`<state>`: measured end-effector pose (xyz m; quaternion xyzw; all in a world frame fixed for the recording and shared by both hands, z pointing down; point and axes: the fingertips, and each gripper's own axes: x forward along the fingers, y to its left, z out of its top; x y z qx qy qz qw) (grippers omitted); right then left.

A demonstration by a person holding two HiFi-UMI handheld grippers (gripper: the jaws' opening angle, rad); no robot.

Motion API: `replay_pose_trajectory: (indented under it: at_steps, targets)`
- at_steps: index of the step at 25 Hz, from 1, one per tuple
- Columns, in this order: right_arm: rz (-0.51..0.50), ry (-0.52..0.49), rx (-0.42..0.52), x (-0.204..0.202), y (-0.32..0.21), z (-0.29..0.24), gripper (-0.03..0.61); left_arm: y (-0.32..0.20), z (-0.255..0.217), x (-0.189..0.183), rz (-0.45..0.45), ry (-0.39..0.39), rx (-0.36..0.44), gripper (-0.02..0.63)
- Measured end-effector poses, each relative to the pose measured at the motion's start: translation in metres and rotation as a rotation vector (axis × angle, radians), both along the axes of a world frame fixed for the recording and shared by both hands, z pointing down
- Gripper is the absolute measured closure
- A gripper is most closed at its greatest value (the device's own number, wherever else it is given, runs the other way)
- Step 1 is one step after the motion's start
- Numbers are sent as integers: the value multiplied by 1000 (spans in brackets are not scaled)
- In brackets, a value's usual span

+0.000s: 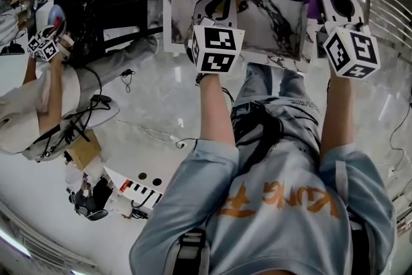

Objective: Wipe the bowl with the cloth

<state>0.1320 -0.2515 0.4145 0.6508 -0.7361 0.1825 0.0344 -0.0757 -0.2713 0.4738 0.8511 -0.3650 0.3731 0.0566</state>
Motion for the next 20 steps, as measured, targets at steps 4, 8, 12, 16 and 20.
replay_pose_trajectory:
  at_steps: [4,8,12,16,20]
  targets:
    - [49,6,-17,8,-3,5,466,-10,24,7,55,-26,-74,589]
    - [79,22,-31,8,-6,5,466,-13,52,9,120,-64,-171,582]
    - [76,28,-52,-2,-7,13,466,-8,83,8,195,-151,-245,494]
    - [71,28,-60,-11,-11,15,466,-4,107,8,266,-214,-300,494]
    - [70,41,-65,-15,-16,16,466,2,128,10,322,-244,-387,485]
